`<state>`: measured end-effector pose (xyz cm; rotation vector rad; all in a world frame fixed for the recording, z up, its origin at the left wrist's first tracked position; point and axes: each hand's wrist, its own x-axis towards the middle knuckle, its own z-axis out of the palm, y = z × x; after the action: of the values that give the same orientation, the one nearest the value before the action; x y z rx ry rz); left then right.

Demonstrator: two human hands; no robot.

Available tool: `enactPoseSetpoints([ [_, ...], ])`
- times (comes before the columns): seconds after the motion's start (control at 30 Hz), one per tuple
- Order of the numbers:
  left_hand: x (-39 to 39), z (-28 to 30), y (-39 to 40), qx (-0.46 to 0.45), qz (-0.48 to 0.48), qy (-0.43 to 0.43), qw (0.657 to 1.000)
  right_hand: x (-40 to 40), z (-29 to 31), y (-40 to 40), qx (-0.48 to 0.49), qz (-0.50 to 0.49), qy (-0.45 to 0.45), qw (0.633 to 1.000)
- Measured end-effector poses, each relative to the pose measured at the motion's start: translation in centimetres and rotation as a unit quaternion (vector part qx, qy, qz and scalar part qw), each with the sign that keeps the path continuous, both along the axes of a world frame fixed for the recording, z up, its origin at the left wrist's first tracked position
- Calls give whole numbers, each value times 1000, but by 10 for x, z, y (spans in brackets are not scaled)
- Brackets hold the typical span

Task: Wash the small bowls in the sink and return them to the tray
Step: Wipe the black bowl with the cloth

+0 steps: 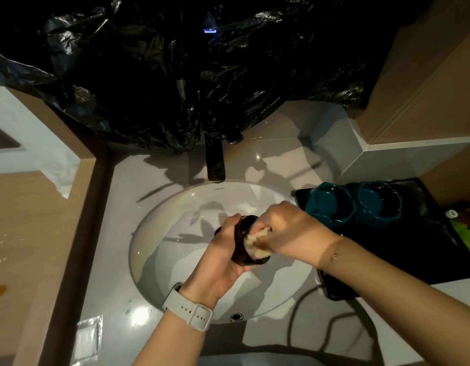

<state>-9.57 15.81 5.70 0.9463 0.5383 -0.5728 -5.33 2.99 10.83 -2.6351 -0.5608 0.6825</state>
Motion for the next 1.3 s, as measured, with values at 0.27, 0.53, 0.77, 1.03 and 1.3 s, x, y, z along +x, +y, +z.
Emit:
enactPoseSetpoints([
  [0.27,10,9,21,-44,1,15,999,-16,-7,6,216,-53,46,974],
  [0.53,6,8,12,-47,42,-8,998,-3,-5,22,90,-33,-87,992],
  [0.77,0,5,34,-24,24,-31,999,-14,-13,21,187,-17,25,982],
  [1.03,21,16,11,23,72,-56,996,-18,-24,37,241,-137,-243,930],
  [1.3,28,20,13,-36,71,-32,996,-4,6,-3,313,-189,20,931],
])
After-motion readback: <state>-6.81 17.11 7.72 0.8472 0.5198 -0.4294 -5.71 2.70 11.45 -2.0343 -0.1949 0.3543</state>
